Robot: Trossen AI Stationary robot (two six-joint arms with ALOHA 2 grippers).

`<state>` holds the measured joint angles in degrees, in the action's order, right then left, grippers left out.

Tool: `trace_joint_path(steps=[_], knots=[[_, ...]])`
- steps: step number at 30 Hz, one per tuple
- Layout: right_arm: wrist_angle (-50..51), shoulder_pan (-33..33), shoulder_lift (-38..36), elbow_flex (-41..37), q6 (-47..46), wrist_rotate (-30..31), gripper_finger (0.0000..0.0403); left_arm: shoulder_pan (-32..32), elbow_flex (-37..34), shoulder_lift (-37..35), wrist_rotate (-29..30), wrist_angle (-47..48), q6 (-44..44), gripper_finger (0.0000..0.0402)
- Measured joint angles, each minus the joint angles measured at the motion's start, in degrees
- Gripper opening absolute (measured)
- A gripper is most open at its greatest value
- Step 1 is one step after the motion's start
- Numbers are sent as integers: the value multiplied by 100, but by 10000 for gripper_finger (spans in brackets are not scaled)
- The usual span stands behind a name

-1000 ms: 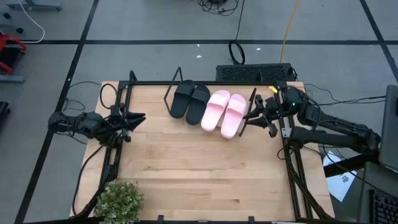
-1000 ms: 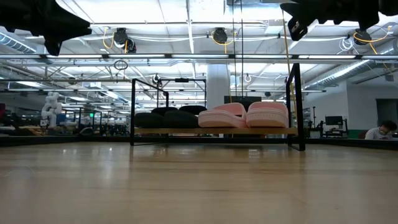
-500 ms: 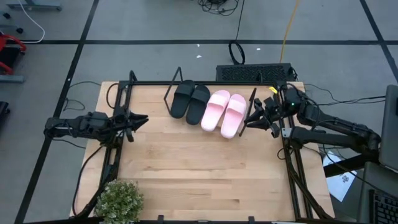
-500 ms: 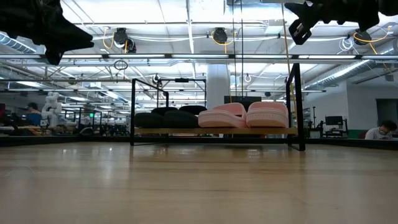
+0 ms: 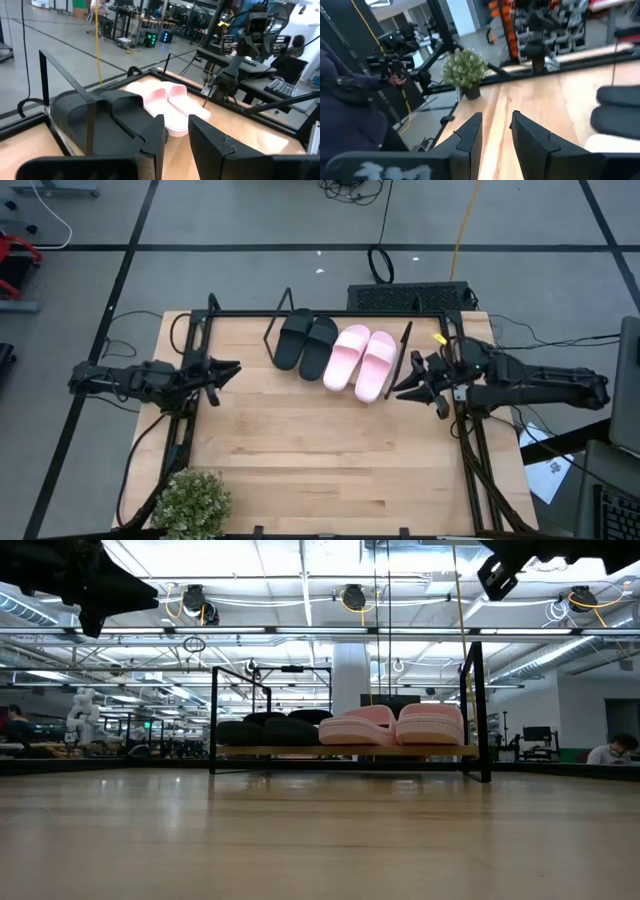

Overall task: Pick and place slides into the shelf
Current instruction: Return to Home Position

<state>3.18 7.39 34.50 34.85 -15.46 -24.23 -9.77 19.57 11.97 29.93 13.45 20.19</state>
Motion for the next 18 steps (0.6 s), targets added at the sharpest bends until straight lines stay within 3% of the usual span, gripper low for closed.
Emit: trace_joint_path(steps=[4,8,13,18], knots=[[-4,-284,-563,-356,-177,534,96,-129,0,-295,14,232,-17,86],[-657,-653,-1049,-905,-305,972,96,-312,0,-295,91,367,39,86],[-845,-1017,-1447,-1460,-528,1511,96,-569,1,-183,696,499,198,86],[-848,-1103,-1867,-1809,-593,1560,96,-785,-6,-176,1125,642,253,86]])
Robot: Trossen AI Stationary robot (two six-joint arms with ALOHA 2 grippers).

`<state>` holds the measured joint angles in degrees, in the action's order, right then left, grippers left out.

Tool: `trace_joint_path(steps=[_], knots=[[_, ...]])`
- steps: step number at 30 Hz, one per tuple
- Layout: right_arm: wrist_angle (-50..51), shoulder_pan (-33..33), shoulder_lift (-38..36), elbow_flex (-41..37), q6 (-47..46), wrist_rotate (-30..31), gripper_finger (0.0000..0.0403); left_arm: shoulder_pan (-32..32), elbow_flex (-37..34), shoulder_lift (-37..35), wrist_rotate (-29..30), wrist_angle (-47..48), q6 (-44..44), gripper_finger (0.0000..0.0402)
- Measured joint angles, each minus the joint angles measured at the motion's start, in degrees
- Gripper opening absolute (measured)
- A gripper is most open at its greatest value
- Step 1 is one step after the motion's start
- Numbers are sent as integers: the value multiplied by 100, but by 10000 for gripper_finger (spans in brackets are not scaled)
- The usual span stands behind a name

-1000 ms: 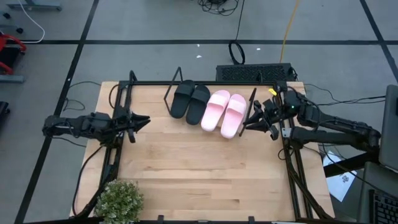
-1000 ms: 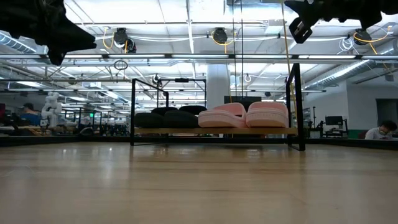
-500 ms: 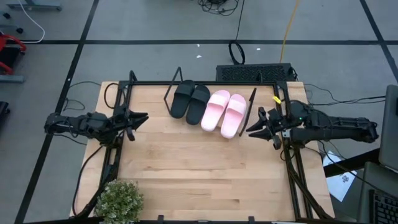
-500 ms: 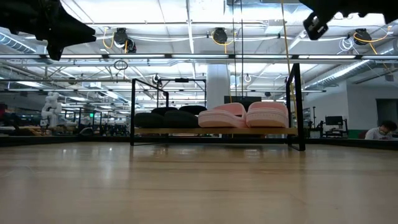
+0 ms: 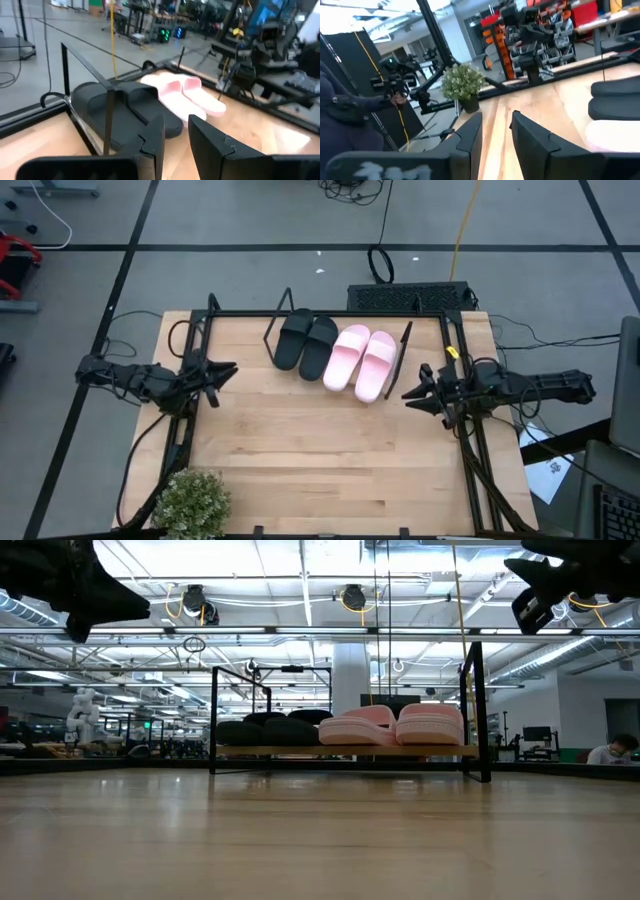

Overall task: Pick and place slides into the shelf
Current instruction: Return to Home Position

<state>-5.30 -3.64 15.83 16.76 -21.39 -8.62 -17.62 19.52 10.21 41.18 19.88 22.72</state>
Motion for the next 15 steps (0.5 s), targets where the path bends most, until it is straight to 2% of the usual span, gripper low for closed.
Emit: trace_joint_path(steps=[4,9,15], knots=[[27,4,-475,-125,168,-28,96,-67,-273,-22,100,-411,45,86],[509,4,-1017,-131,236,-33,96,-100,-925,-19,-292,-1387,-30,86],[895,4,-1307,-131,204,-35,96,-99,-988,-20,-312,-1160,-105,86]])
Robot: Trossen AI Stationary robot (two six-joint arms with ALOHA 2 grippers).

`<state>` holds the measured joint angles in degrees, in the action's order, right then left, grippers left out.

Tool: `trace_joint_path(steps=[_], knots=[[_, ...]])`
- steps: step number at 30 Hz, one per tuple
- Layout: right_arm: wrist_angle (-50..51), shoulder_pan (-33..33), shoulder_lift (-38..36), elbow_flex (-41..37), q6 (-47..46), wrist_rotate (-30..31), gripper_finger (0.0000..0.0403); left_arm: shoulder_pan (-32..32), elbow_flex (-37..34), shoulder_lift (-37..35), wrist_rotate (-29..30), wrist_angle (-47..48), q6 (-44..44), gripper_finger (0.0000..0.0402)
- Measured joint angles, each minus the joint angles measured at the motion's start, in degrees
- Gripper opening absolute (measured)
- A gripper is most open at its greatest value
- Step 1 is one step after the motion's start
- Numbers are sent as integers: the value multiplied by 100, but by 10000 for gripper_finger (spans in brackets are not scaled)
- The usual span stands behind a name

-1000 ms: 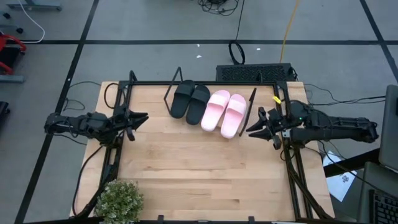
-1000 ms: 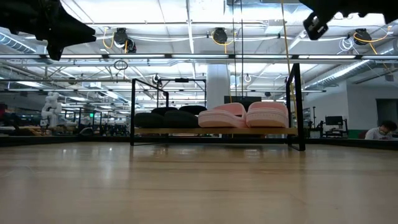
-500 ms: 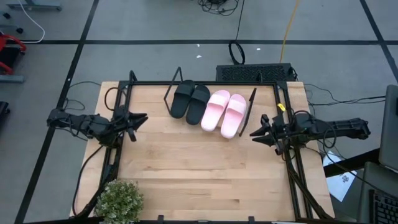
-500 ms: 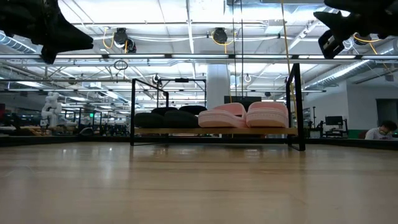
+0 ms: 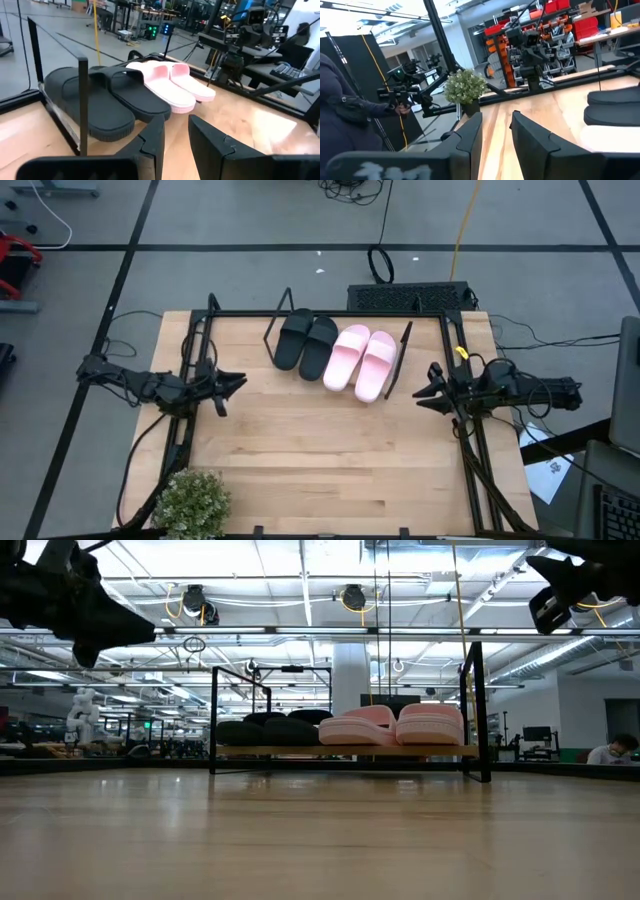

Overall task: Pick and place slides into the shelf
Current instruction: Return to Home Position

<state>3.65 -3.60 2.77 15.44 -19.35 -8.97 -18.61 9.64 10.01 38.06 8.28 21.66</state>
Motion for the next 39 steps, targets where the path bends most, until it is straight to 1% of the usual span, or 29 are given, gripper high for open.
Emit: trace_joint_path(steps=[4,7,10,13,14,17,19,22,24,32,37,39], knots=[[209,0,-69,0,-80,-2,96,0,-38,-1,116,77,163,86],[224,0,-74,-2,54,-16,96,-2,-281,-1,52,-391,199,86],[224,0,-74,-2,170,-32,96,-2,-655,0,-206,-928,143,86],[222,0,-74,-2,183,-239,96,-2,-895,5,-473,-1221,291,86],[224,0,-76,-2,181,-326,96,-2,-890,29,-576,-1227,280,86],[220,0,-79,-2,207,-340,96,-7,-856,193,-879,-1109,266,86],[222,0,-79,-2,220,-367,96,-7,-856,293,-1110,-1103,422,86],[221,0,-81,-2,237,-573,96,-7,-854,453,-1552,-1085,622,86],[226,0,-81,-2,248,-653,96,-7,-854,514,-1701,-1083,706,86],[314,0,-81,-4,311,-958,96,-7,-858,507,-1722,-1206,583,86],[337,0,-82,-4,313,-1084,96,-7,-858,385,-1755,-1621,80,86],[366,0,-95,-2,339,-1077,96,-7,-858,266,-1772,-1625,-44,86]])
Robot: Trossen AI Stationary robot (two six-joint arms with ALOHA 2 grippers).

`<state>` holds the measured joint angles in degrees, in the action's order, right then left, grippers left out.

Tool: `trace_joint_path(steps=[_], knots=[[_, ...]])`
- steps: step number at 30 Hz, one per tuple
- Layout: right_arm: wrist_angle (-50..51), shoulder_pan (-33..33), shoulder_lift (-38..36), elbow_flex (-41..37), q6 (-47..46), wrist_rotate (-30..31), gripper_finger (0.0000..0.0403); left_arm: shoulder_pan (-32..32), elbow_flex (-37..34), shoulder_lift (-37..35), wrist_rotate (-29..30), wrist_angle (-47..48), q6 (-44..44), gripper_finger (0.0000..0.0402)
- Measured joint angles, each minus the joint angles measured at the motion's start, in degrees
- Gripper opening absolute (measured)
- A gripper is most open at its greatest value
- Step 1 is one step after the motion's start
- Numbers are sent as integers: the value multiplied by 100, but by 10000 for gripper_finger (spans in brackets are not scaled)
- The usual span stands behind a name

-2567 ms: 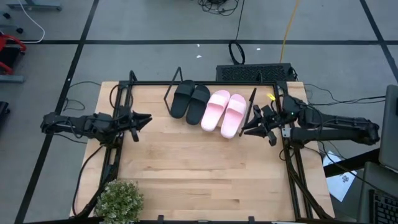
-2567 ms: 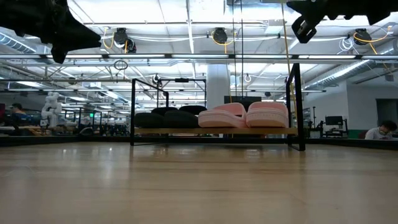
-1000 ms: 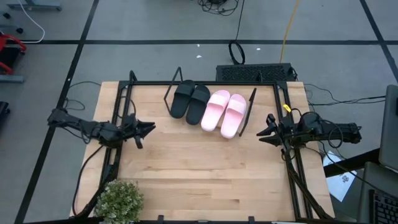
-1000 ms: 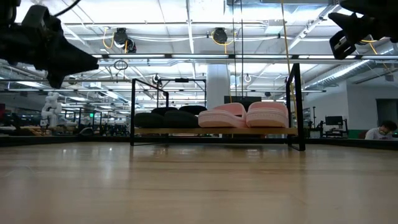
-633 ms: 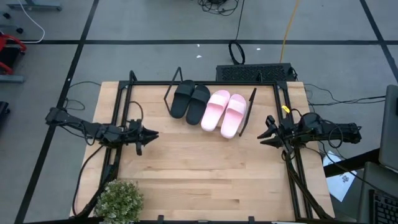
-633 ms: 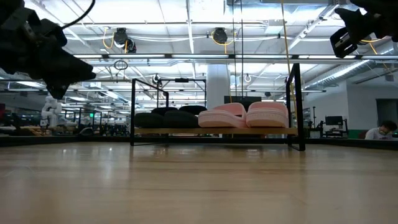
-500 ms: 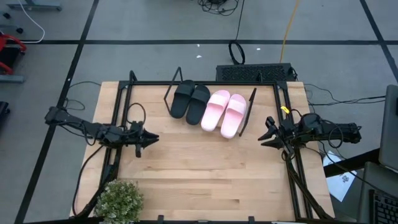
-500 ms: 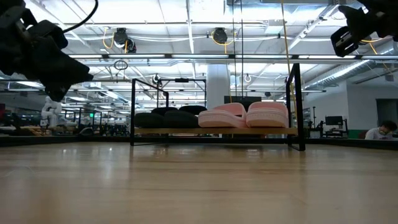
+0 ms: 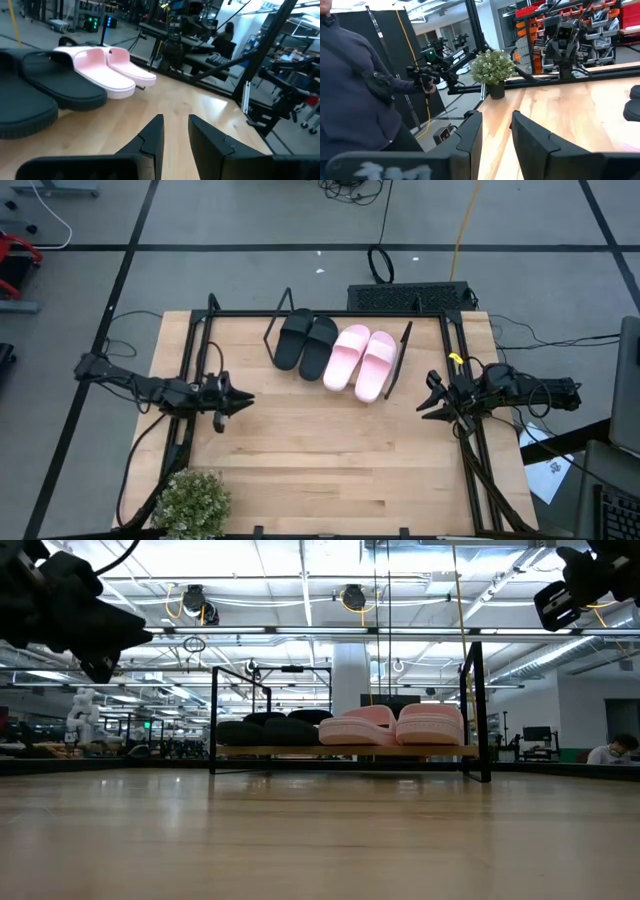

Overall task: Pick and place slides into the shelf
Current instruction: Return to Home Position

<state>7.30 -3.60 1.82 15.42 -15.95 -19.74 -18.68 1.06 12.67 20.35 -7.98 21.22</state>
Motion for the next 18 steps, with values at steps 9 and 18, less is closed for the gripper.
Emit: trace_joint_path(steps=[9,18], knots=[[-653,17,-172,-356,52,409,96,0,0,-514,-230,85,-296,86],[-2253,17,-151,-1423,-533,306,96,0,0,-679,-249,101,-333,86]])
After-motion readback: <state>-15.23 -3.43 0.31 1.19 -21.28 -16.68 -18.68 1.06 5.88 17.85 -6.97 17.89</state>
